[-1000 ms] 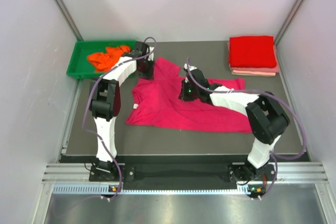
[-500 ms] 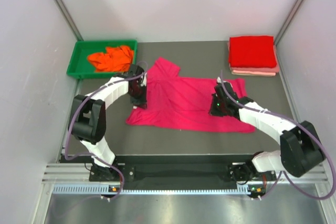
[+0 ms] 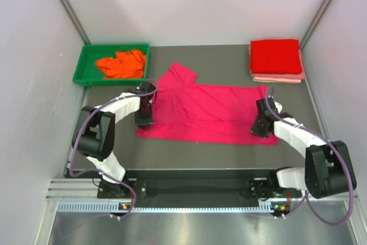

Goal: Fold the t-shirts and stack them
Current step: Fold the tshirt

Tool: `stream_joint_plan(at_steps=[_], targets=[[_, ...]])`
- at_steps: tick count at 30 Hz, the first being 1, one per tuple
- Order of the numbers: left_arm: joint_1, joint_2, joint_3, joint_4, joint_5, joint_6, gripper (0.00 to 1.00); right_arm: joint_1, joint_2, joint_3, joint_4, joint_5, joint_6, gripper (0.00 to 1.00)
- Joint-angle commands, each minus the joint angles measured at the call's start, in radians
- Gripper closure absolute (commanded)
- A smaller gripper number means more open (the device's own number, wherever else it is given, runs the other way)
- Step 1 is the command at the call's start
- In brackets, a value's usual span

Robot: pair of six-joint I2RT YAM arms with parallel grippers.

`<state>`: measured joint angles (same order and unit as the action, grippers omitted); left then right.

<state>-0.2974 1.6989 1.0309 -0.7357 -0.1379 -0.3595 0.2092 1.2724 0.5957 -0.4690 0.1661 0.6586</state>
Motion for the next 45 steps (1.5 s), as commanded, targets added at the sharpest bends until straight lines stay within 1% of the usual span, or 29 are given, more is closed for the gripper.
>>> stream_joint_plan(at_steps=[1, 3, 7, 13, 18, 20, 25, 28, 30, 31, 32, 33, 34, 35, 36, 37, 39, 40, 42, 43, 45], targets=[[0.004, -0.007, -0.046, -0.059, -0.111, -0.033, 0.78, -0.022, 0.018, -0.031, -0.028, 0.027, 0.044, 1.00], [0.004, 0.004, -0.043, -0.074, -0.118, -0.036, 0.78, -0.022, 0.013, -0.034, -0.023, 0.020, 0.056, 1.00], [-0.014, 0.028, -0.028, -0.110, -0.181, -0.070, 0.78, -0.022, -0.034, -0.020, -0.058, 0.012, 0.064, 1.00], [-0.019, 0.056, -0.003, -0.151, -0.180, -0.076, 0.76, -0.024, -0.120, -0.005, -0.097, 0.042, 0.065, 1.00], [-0.022, 0.048, 0.003, -0.157, -0.157, -0.067, 0.74, -0.024, -0.114, -0.054, -0.057, 0.049, 0.087, 1.00], [-0.022, 0.045, 0.009, -0.162, -0.170, -0.058, 0.72, -0.024, -0.101, -0.071, -0.046, 0.049, 0.090, 1.00], [-0.020, 0.031, 0.093, -0.237, -0.235, -0.049, 0.70, -0.025, -0.068, -0.076, -0.046, 0.078, 0.096, 1.00], [-0.022, 0.016, 0.164, -0.280, -0.279, -0.039, 0.69, -0.027, -0.103, -0.047, -0.088, 0.075, 0.092, 1.00], [-0.020, 0.001, 0.222, -0.312, -0.285, -0.023, 0.66, -0.027, -0.146, 0.002, -0.124, 0.056, 0.078, 0.99], [-0.020, -0.014, 0.297, -0.317, -0.273, 0.002, 0.62, -0.025, -0.159, 0.024, -0.137, 0.043, 0.066, 0.96], [-0.020, -0.021, 0.340, -0.306, -0.249, 0.020, 0.61, -0.025, -0.168, 0.070, -0.146, 0.039, 0.058, 0.95], [-0.022, -0.024, 0.386, -0.285, -0.145, 0.045, 0.61, -0.025, -0.182, 0.090, -0.149, 0.035, 0.041, 0.92], [-0.019, -0.021, 0.471, -0.256, -0.099, 0.095, 0.62, -0.025, -0.185, 0.110, -0.137, 0.035, 0.027, 0.88], [-0.017, -0.015, 0.515, -0.225, -0.057, 0.109, 0.62, -0.027, -0.183, 0.130, -0.111, 0.042, 0.012, 0.86], [-0.010, -0.007, 0.553, -0.152, -0.030, 0.117, 0.62, -0.027, -0.173, 0.128, -0.035, 0.046, -0.003, 0.84], [-0.008, 0.013, 0.608, -0.111, 0.021, 0.129, 0.60, -0.046, -0.162, 0.141, -0.001, 0.021, -0.052, 0.82], [0.009, 0.047, 0.662, -0.006, 0.072, 0.140, 0.59, -0.063, -0.113, 0.165, 0.074, 0.003, -0.109, 0.81], [0.015, 0.098, 0.723, 0.019, 0.105, 0.149, 0.58, -0.070, -0.090, 0.183, 0.087, -0.011, -0.175, 0.80], [0.032, 0.166, 0.802, 0.038, 0.133, 0.166, 0.55, -0.082, -0.029, 0.251, 0.110, -0.005, -0.244, 0.79], [0.038, 0.242, 0.889, 0.050, 0.171, 0.177, 0.55, -0.097, -0.012, 0.271, 0.121, -0.020, -0.261, 0.77], [0.059, 0.338, 0.960, 0.102, 0.228, 0.175, 0.54, -0.140, 0.031, 0.326, 0.150, -0.071, -0.289, 0.75]])
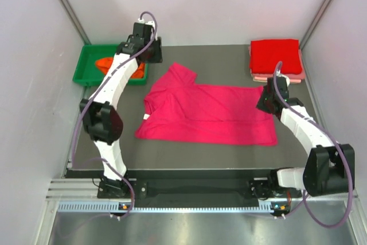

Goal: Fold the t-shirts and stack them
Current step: Fold the tshirt

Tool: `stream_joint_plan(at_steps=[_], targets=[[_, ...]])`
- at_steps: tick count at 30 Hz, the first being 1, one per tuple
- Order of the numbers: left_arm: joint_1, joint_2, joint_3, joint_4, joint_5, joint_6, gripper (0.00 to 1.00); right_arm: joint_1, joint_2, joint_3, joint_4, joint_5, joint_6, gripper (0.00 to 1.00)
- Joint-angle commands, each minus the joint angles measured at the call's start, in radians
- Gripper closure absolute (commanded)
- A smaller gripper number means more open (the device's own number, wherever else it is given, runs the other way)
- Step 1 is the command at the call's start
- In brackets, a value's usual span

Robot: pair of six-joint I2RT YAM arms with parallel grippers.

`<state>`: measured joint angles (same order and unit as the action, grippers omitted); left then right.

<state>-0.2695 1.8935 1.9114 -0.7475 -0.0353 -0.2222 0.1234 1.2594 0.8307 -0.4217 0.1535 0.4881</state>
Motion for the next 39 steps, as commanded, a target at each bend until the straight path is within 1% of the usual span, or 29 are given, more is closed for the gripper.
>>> stream_joint_plan(at_steps=[1, 2, 3, 4, 6, 7, 8, 11, 15, 18, 22, 25, 28, 29, 32, 33, 34, 36, 38, 39], targets=[[0.039, 0.171, 0.096, 0.172, 0.144, 0.034, 0.54, -0.068, 0.060, 0.102, 0.122, -0.087, -0.123, 0.73], [0.047, 0.200, 0.113, 0.201, 0.185, 0.027, 0.54, -0.080, 0.072, 0.126, 0.138, -0.106, -0.126, 0.72], [0.059, 0.252, 0.141, 0.247, 0.192, 0.017, 0.53, -0.105, 0.105, 0.157, 0.153, -0.135, -0.123, 0.70], [0.064, 0.278, 0.155, 0.247, 0.192, 0.012, 0.53, -0.113, 0.124, 0.157, 0.155, -0.146, -0.125, 0.70], [0.072, 0.331, 0.178, 0.318, 0.195, 0.011, 0.53, -0.116, 0.176, 0.199, 0.165, -0.150, -0.120, 0.69], [0.072, 0.384, 0.202, 0.336, 0.190, 0.009, 0.53, -0.148, 0.192, 0.217, 0.172, -0.191, -0.117, 0.69], [0.073, 0.407, 0.210, 0.387, 0.187, 0.009, 0.53, -0.148, 0.207, 0.226, 0.178, -0.203, -0.114, 0.69], [0.073, 0.489, 0.213, 0.491, 0.238, 0.011, 0.52, -0.148, 0.250, 0.239, 0.198, -0.262, -0.100, 0.69], [0.072, 0.614, 0.305, 0.517, 0.252, 0.012, 0.50, -0.148, 0.279, 0.235, 0.184, -0.269, -0.120, 0.68], [0.072, 0.665, 0.325, 0.562, 0.259, -0.008, 0.50, -0.148, 0.270, 0.226, 0.178, -0.261, -0.132, 0.68], [0.073, 0.708, 0.339, 0.606, 0.287, -0.031, 0.50, -0.149, 0.255, 0.226, 0.150, -0.261, -0.146, 0.68], [0.073, 0.743, 0.379, 0.593, 0.295, -0.029, 0.50, -0.150, 0.233, 0.223, 0.135, -0.262, -0.157, 0.68], [0.073, 0.754, 0.387, 0.591, 0.285, -0.026, 0.51, -0.154, 0.224, 0.231, 0.129, -0.258, -0.161, 0.67], [0.073, 0.754, 0.387, 0.593, 0.285, -0.026, 0.51, -0.157, 0.224, 0.235, 0.126, -0.259, -0.160, 0.67], [0.073, 0.760, 0.385, 0.608, 0.311, -0.028, 0.58, -0.165, 0.233, 0.251, 0.124, -0.259, -0.160, 0.67], [0.072, 0.765, 0.385, 0.612, 0.337, -0.026, 0.62, -0.166, 0.245, 0.255, 0.124, -0.255, -0.158, 0.67], [0.070, 0.766, 0.385, 0.613, 0.354, -0.026, 0.68, -0.169, 0.253, 0.263, 0.123, -0.252, -0.158, 0.67], [0.070, 0.763, 0.382, 0.619, 0.403, -0.025, 0.72, -0.186, 0.284, 0.274, 0.118, -0.246, -0.157, 0.67], [0.070, 0.751, 0.370, 0.622, 0.425, -0.017, 0.75, -0.200, 0.325, 0.292, 0.118, -0.226, -0.151, 0.65], [0.070, 0.747, 0.364, 0.632, 0.433, -0.016, 0.79, -0.214, 0.340, 0.300, 0.120, -0.206, -0.151, 0.62]])
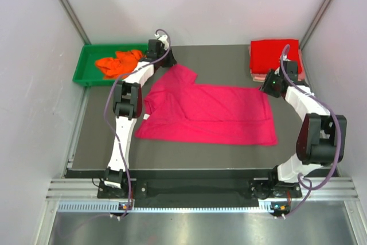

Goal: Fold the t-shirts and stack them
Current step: Fold the tshirt

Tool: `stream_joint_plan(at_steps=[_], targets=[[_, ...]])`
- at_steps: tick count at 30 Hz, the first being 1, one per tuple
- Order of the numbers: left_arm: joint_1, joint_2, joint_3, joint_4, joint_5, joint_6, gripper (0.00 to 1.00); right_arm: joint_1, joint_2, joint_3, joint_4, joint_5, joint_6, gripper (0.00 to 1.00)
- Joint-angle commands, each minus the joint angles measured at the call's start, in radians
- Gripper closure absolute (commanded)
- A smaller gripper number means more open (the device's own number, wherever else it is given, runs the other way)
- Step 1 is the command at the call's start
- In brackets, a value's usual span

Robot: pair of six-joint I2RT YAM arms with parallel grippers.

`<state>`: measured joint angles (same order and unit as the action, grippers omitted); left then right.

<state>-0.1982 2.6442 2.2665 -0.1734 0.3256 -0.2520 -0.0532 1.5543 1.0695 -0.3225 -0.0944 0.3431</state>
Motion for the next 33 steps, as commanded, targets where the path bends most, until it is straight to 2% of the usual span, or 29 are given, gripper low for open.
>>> stream_joint_plan(at_steps=[1, 2, 3, 10, 23, 26, 29, 33], targets=[[-0.001, -0.010, 0.007, 0.061, 0.081, 0.014, 0.86, -0.043, 0.064, 0.075, 0.029, 0.044, -0.003, 0.60], [-0.003, -0.013, 0.007, 0.063, 0.089, 0.014, 0.98, -0.051, 0.104, 0.086, 0.046, 0.041, 0.005, 0.58], [-0.001, -0.027, 0.005, 0.077, 0.093, 0.010, 1.00, -0.059, 0.124, 0.105, 0.052, 0.036, 0.008, 0.55], [-0.001, -0.102, -0.018, 0.196, 0.138, -0.049, 1.00, -0.085, 0.273, 0.182, 0.088, 0.038, 0.010, 0.57], [0.000, -0.130, -0.012, 0.216, 0.133, -0.029, 1.00, -0.132, 0.441, 0.265, 0.137, -0.136, -0.046, 0.53], [0.000, -0.130, -0.012, 0.218, 0.132, -0.023, 1.00, -0.139, 0.454, 0.274, 0.152, -0.177, -0.047, 0.57], [0.000, -0.127, -0.005, 0.221, 0.127, -0.017, 1.00, -0.140, 0.464, 0.277, 0.163, -0.197, -0.052, 0.69], [0.002, -0.124, 0.013, 0.207, 0.101, -0.006, 1.00, -0.148, 0.451, 0.267, 0.163, -0.182, -0.056, 0.67]])
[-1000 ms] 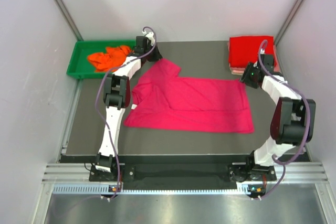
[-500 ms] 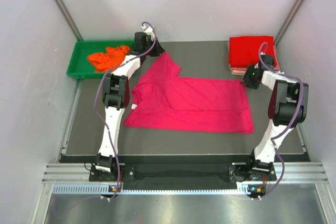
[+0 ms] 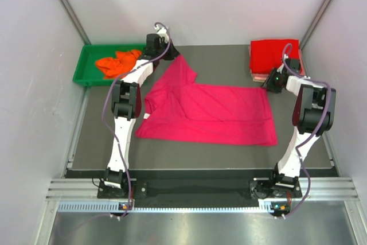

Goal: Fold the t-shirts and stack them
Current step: Fold the tshirt

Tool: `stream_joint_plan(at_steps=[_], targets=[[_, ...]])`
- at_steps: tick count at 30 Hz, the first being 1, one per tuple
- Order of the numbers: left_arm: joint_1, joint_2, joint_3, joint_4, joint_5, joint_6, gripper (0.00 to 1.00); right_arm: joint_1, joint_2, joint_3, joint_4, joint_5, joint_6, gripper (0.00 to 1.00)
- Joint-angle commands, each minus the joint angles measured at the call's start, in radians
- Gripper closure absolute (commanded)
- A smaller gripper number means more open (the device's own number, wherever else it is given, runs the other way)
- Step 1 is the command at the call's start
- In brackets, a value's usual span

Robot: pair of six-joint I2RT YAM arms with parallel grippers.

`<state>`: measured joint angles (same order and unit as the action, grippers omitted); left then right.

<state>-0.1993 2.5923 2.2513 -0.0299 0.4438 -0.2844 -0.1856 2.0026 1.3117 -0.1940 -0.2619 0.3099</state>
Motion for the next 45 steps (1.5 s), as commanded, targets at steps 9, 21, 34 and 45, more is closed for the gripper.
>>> stream_joint_plan(at_steps=[9, 21, 34, 45], targets=[[0.006, -0.087, 0.031, 0.073, -0.019, 0.024, 1.00, -0.046, 0.004, 0.040, 0.050, -0.017, -0.025, 0.71], [0.006, -0.092, 0.036, 0.074, -0.019, 0.033, 1.00, -0.054, 0.033, 0.049, 0.056, -0.031, -0.015, 0.61], [0.009, -0.129, 0.037, 0.065, 0.001, 0.059, 1.00, -0.060, 0.036, 0.066, 0.050, -0.027, -0.020, 1.00], [0.035, -0.359, -0.146, 0.085, 0.047, 0.083, 1.00, -0.060, -0.067, -0.012, 0.162, -0.036, 0.007, 1.00]])
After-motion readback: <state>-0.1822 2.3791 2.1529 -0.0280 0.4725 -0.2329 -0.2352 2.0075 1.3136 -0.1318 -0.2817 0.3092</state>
